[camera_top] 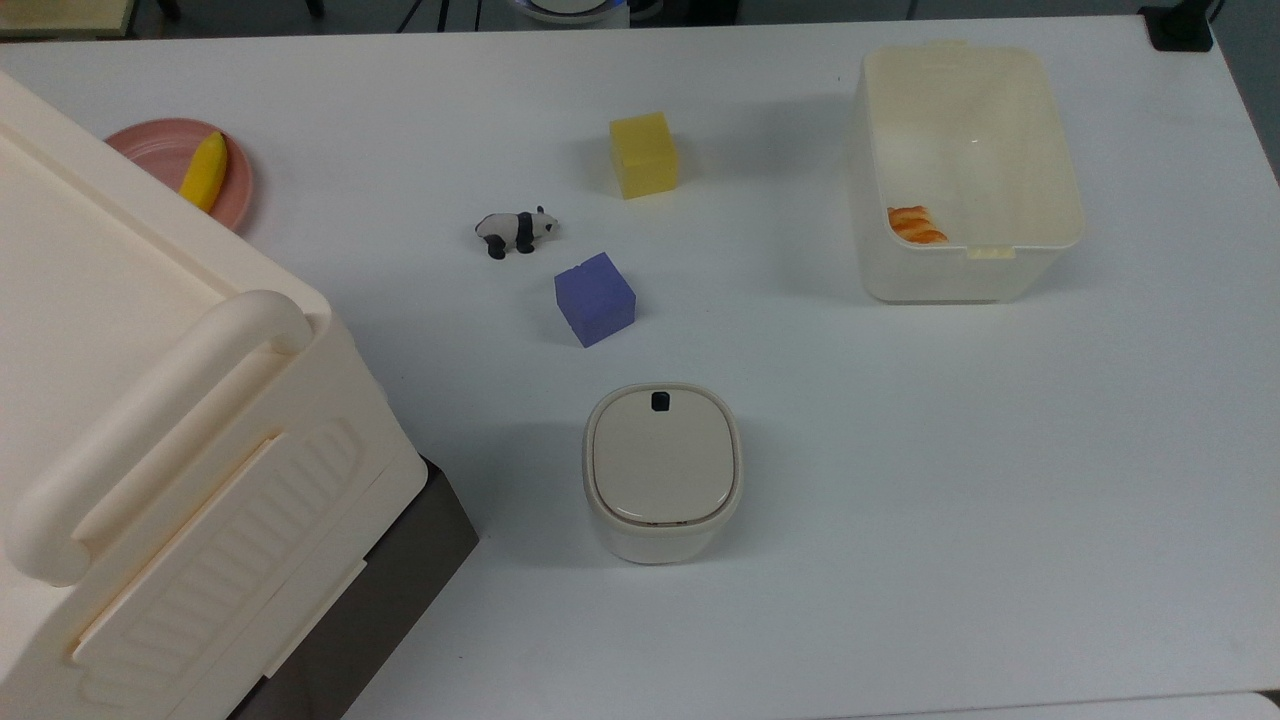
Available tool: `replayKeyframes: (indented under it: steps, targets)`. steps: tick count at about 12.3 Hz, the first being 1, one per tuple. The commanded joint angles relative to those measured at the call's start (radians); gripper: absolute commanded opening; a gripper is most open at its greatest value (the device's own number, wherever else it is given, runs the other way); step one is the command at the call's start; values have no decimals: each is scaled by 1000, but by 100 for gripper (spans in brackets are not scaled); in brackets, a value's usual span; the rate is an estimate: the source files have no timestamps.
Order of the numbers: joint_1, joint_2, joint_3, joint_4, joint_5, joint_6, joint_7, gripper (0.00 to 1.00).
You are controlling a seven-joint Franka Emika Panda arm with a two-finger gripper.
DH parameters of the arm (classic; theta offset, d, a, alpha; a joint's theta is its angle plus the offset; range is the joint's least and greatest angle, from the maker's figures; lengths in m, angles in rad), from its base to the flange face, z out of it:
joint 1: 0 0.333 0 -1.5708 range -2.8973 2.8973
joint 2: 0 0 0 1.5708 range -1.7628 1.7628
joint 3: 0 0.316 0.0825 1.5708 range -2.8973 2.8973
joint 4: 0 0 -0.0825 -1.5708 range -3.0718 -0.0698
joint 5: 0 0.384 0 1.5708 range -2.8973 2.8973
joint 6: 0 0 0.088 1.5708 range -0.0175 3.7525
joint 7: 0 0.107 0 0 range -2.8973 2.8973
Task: Slide the drawer open
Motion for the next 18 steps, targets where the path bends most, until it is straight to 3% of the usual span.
replayKeyframes:
  steps: [1, 18]
  targets:
    - [26, -3, -18, -22, -35, 22, -10, 100]
    - [33, 18, -16, -20, -57, 29, -18, 100]
